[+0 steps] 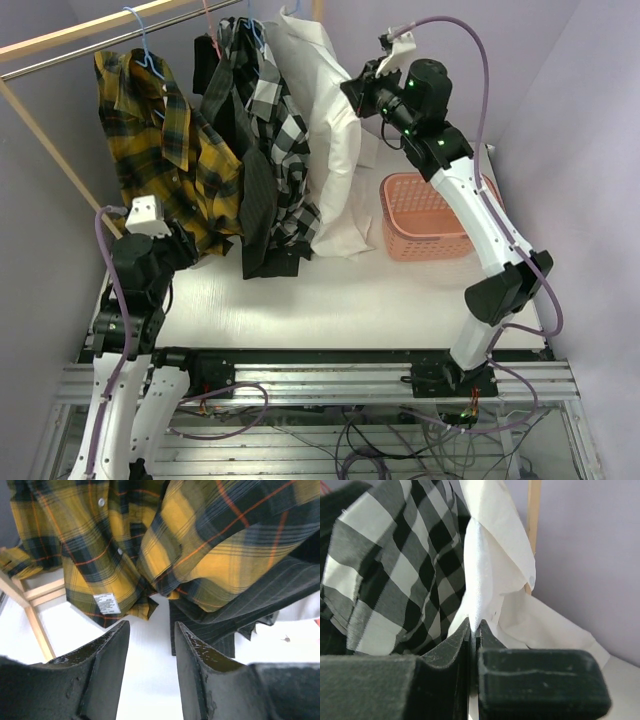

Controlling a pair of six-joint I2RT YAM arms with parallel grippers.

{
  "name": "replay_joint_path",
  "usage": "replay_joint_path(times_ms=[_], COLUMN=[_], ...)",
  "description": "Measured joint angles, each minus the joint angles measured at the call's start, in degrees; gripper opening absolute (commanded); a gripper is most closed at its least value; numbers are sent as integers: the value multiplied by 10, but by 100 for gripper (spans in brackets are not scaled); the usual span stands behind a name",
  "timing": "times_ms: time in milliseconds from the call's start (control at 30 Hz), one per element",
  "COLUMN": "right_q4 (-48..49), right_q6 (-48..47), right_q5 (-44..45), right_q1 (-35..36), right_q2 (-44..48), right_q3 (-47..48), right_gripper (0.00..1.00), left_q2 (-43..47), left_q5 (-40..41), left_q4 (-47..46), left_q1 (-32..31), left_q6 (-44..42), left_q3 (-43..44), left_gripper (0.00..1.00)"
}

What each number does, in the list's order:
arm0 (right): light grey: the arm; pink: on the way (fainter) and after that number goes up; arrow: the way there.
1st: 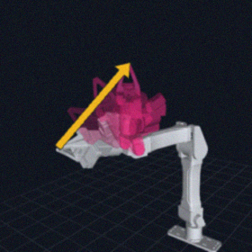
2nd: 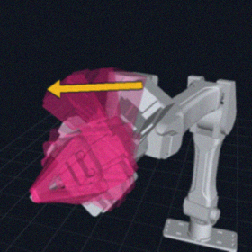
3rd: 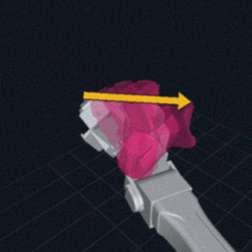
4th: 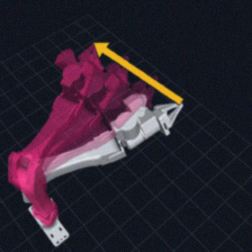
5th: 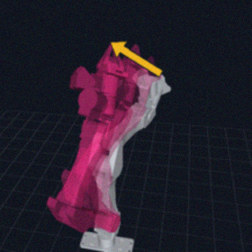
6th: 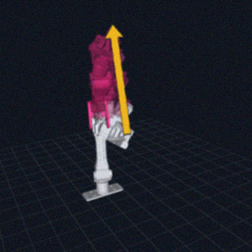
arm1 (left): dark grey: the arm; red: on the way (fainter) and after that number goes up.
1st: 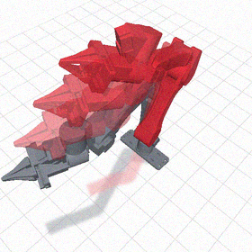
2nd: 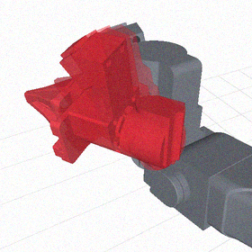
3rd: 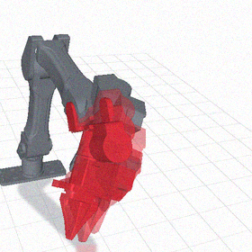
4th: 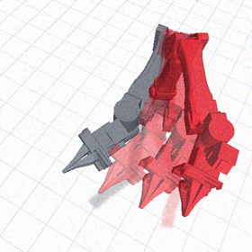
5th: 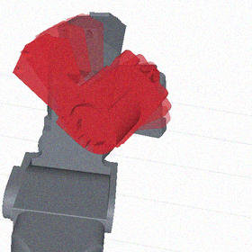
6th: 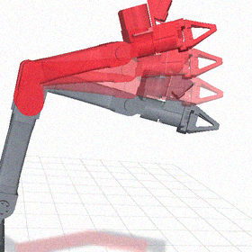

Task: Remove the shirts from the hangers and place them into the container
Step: Pick up the hanger from the clothesline.

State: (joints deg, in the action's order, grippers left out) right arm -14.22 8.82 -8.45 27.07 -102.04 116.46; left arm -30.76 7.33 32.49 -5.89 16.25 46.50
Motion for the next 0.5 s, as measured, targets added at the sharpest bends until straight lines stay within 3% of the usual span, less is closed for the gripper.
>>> replay_joint_path(times_ms=[200, 500], right_q4=[88, 152], right_q6=[6, 8], right_q5=[1, 10], right_q1=[0, 0], right_q2=[38, 63], right_q3=[-43, -77], right_gripper=[0, 0], left_q2=[-22, -90], left_q5=[-39, -108], left_q4=[4, -16], left_q1=[0, 0], left_q6=[-23, -40], left_q3=[71, 212], left_gripper=[50, 61])
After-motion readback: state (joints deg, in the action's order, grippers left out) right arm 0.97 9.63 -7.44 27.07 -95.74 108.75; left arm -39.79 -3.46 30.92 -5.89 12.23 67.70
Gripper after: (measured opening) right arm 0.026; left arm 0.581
